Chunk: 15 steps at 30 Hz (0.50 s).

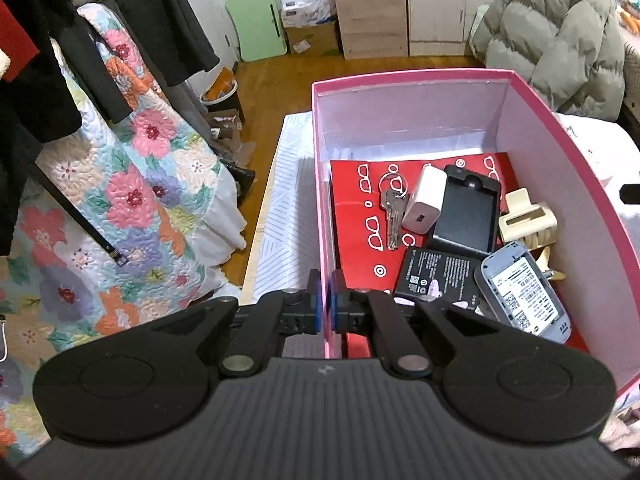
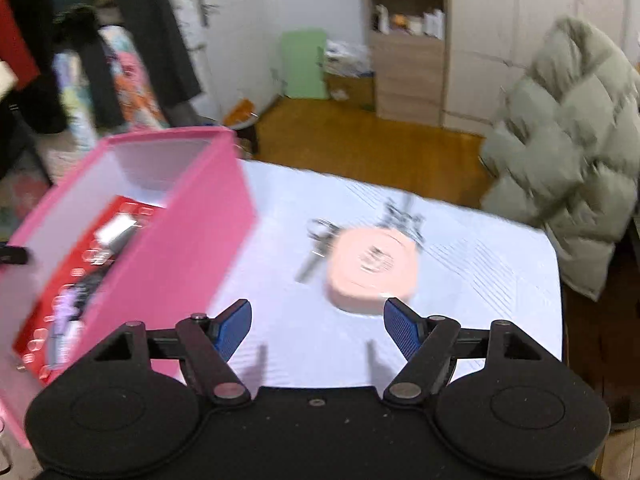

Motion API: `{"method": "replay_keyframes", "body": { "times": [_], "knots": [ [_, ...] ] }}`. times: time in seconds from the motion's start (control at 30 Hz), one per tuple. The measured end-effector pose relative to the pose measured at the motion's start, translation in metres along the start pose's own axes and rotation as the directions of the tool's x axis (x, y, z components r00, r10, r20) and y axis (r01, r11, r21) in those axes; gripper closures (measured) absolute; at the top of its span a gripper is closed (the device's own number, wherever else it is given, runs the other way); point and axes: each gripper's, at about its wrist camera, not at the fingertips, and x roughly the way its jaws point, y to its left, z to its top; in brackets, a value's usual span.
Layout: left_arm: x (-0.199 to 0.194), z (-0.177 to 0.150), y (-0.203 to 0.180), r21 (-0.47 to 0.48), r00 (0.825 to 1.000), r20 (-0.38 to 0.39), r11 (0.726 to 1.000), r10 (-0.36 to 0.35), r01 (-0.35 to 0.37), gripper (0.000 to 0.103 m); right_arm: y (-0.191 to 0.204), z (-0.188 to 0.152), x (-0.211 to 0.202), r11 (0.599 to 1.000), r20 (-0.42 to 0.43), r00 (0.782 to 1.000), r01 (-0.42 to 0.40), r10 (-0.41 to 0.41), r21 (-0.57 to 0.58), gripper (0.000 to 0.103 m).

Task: Organize rigid objects
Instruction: 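Grasp the pink round case with the right tool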

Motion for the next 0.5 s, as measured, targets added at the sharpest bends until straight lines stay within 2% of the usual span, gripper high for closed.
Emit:
{"method": "replay_keyframes", "body": {
  "times": [0.17,0.2,0.27,0.3,0.4,0.43,0.5],
  "knots": [
    [0.001,0.002,-0.004,0.016,1.0,-0.019,1.0,0.024,-0.024,0.1,-0.019,0.004,0.032,0.998,-0.033,0.998,0.06,-0.061,-0.01,0.025],
    [0.001,0.003,-0.005,0.018,0.999,-0.021,0.999,0.028,-0.028,0.099,-0.021,0.007,0.038,0.998,-0.034,0.998,0.054,-0.055,-0.017,0.023],
    [0.001,0.004,-0.006,0.014,0.999,-0.027,0.999,0.034,-0.033,0.099,-0.029,0.012,0.045,0.999,-0.045,0.998,0.041,-0.041,-0.01,0.012],
    [0.001,0.004,-0.006,0.01,0.999,-0.029,0.999,0.036,-0.035,0.099,-0.031,0.015,0.051,1.0,-0.046,0.999,0.028,-0.028,-0.004,0.011],
    [0.001,0.004,-0.007,0.009,0.998,-0.03,0.999,0.046,-0.045,0.099,-0.034,0.019,0.067,0.999,-0.064,0.998,0.029,-0.028,0.024,0.013],
    [0.001,0.004,-0.008,0.019,0.998,-0.032,0.998,0.054,-0.053,0.099,-0.034,0.019,0.071,0.999,-0.064,0.998,0.03,-0.028,0.029,0.022],
    [0.001,0.006,-0.009,0.044,0.998,-0.042,0.998,0.056,-0.054,0.099,-0.03,0.018,0.073,0.999,-0.058,0.998,0.035,-0.034,0.015,0.024]
  ]
}}
